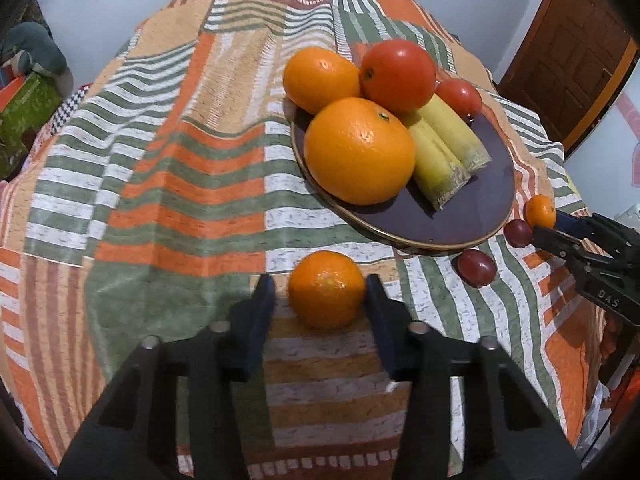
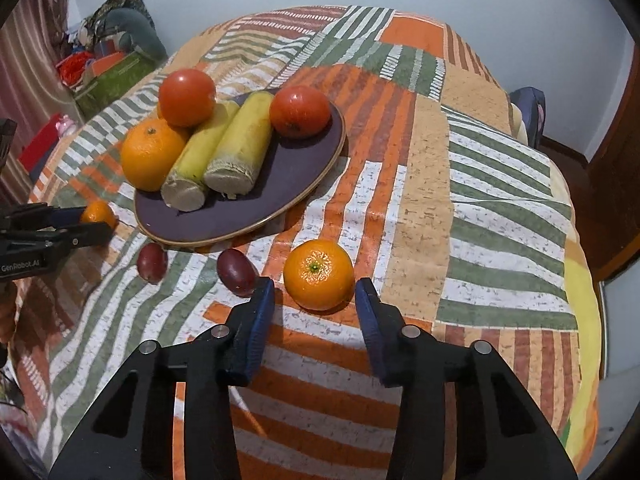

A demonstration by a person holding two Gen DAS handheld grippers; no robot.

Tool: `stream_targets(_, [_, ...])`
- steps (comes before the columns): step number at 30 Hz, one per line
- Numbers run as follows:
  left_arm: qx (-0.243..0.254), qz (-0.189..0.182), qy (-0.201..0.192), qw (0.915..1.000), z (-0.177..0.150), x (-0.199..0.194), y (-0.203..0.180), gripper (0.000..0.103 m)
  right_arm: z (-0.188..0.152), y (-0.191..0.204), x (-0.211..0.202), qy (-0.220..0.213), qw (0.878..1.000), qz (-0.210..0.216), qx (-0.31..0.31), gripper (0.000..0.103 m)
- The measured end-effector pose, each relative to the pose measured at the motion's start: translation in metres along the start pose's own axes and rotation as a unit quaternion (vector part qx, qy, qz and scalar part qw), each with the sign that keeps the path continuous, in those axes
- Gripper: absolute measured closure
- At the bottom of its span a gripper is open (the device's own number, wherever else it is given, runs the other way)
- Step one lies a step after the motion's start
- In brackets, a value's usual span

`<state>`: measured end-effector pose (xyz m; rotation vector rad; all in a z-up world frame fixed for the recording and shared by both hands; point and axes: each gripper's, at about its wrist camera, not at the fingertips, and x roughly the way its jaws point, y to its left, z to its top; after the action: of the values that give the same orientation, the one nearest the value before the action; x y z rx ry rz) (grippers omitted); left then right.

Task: Organize fruits
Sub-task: 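Move the left tool to a small mandarin while the right tool approaches another mandarin, then grasp the small mandarin with the left tool while the right tool grasps another mandarin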

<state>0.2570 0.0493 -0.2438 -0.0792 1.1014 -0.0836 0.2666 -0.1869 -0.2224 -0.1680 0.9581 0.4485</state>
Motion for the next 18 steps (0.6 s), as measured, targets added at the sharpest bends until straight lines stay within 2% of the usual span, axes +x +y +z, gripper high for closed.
stream_targets(9, [0.006,0.006,-0.016,0.9998,0.002,-0.009,-0.005,0.065,0.003,-0.005,-0.007,-0.016,1.0,0.012,0.015,0.071])
stream_targets(18, [0.016,-0.01,-0.048,0.9987,0.015,-0.031,-0.02,0.065,0.016,0.008,-0.026,-0.047,0.999,0.017,-0.002,0.071])
